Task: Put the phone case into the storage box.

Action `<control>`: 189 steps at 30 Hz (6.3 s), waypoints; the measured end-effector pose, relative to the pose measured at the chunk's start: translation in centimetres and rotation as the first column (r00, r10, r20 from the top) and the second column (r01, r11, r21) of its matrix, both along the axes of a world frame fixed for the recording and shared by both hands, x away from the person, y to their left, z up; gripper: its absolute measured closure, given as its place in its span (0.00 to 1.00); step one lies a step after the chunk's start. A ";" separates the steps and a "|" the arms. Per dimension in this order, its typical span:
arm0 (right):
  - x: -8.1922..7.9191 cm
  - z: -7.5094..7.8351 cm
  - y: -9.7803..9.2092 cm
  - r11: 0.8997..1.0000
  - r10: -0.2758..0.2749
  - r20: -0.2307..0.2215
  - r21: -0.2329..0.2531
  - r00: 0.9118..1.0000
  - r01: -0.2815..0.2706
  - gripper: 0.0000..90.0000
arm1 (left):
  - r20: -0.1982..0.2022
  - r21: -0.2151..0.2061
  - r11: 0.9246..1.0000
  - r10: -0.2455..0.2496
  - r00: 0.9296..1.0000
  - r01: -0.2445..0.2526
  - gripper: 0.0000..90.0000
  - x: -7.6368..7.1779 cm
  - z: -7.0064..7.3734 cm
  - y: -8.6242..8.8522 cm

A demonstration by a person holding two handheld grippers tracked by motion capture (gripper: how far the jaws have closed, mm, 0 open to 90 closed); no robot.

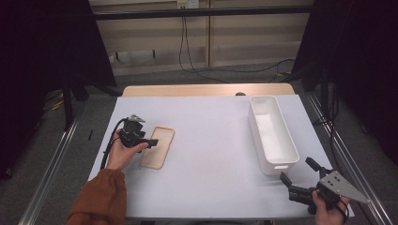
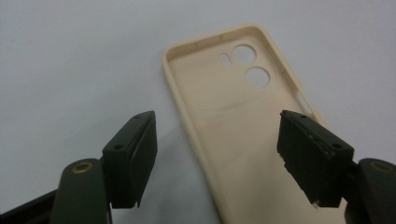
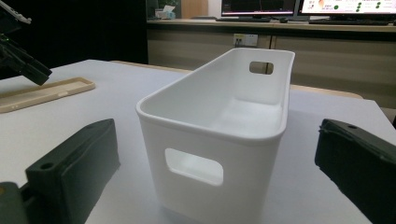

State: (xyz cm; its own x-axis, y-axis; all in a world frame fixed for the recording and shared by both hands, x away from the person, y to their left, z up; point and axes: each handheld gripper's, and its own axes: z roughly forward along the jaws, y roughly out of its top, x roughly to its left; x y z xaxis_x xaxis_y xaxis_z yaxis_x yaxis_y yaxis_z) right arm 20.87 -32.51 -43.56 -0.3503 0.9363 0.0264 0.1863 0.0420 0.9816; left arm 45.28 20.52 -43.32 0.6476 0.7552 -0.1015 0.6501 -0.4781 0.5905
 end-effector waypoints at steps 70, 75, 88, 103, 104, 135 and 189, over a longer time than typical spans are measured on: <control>-0.1 0.0 0.0 1.000 0.004 -0.001 0.001 1.000 -0.004 0.00 | -0.078 0.020 0.998 0.067 0.995 -0.066 0.81 1.6 -1.0 -0.3; -0.1 0.0 0.0 1.000 0.005 -0.001 0.000 1.000 -0.005 0.00 | -0.075 0.023 0.997 0.070 0.995 -0.069 0.83 1.6 -1.0 -0.2; -0.1 0.0 0.0 1.000 0.005 -0.001 0.000 1.000 -0.005 0.00 | -0.079 0.052 0.996 0.074 0.994 -0.070 0.89 1.8 -0.8 -0.3; -0.1 0.0 0.0 1.000 0.005 0.000 -0.001 1.000 -0.005 0.00 | -0.042 0.057 0.994 0.095 0.995 -0.092 0.98 1.5 -0.9 -0.3; -0.1 0.0 0.0 1.000 0.005 0.000 -0.002 1.000 -0.005 0.00 | -0.045 0.049 0.994 0.096 0.994 -0.093 0.98 1.5 -0.9 -0.2; -0.1 0.0 0.0 1.000 0.005 0.000 0.001 1.000 -0.005 0.00 | 0.043 -0.043 0.996 0.078 0.996 -0.076 0.99 0.2 0.2 -0.5; -0.3 0.2 0.0 1.000 0.011 0.006 0.006 1.000 -0.011 0.00 | 0.331 -0.285 0.958 0.071 0.941 0.028 0.99 -5.1 4.8 -2.1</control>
State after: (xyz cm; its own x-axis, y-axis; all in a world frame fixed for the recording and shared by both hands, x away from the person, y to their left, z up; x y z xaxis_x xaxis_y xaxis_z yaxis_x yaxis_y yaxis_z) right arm 20.62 -32.53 -43.37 -0.3609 0.9321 0.0298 0.1800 0.0382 0.9829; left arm 40.19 18.39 -38.48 0.6646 0.7414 -0.0925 0.3991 -0.2476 0.8828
